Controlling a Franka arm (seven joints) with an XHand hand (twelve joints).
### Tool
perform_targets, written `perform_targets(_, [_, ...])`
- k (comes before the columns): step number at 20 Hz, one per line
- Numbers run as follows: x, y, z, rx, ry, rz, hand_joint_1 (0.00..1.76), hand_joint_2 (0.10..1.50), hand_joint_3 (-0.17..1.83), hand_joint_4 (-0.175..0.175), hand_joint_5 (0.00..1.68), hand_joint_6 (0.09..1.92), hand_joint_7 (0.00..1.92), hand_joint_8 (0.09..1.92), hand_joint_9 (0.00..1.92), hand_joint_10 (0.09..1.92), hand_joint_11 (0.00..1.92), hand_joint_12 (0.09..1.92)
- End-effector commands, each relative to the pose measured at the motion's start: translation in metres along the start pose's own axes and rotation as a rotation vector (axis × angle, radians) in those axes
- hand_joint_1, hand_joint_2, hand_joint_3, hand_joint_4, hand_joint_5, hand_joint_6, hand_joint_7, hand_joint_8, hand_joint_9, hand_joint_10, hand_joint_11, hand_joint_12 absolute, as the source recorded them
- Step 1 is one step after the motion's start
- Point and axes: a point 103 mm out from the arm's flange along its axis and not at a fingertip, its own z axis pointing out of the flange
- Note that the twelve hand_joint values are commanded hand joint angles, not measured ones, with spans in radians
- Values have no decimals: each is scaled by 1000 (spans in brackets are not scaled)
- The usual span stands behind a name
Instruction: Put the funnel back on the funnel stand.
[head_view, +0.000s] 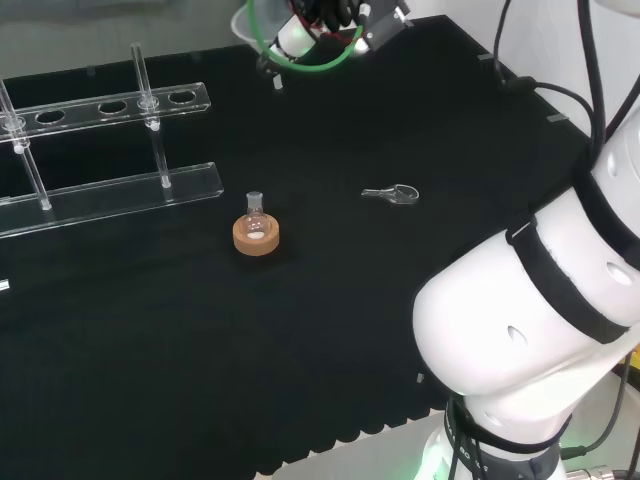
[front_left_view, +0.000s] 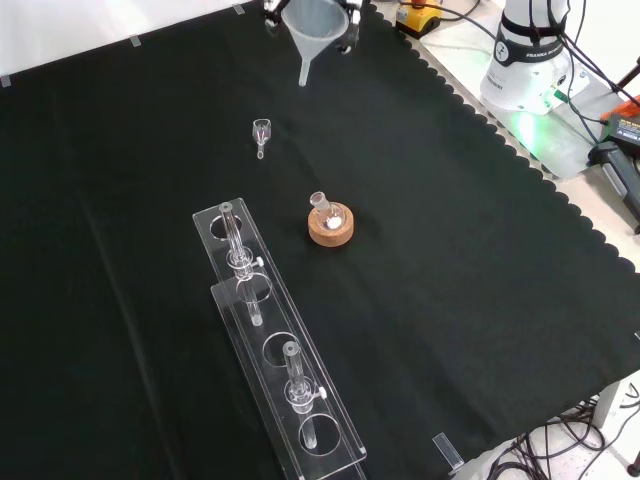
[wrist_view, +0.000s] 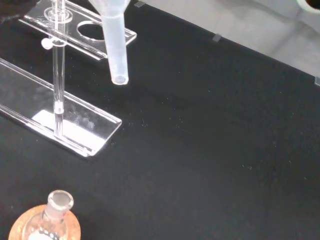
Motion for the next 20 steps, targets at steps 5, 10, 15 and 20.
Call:
perform_targets(5, [46,48,11,-44,8,-19,844,752,103,-175,927,1297,1235,1247,1885,352,1920,399])
perform_targets(10, [62,72,12,-45,30,-39,847,751,104,-175,930,1295,1236,1247,1886,350,1920,401])
perform_targets(15, [64,96,22,-18,14,-59,848,751,105,-175,934,1293,1238,1246,1888,348,1920,404])
perform_targets(20, [53,132,24,-22,47,-72,849,750,105,-175,937,1291,1241,1245,1891,347,1920,408])
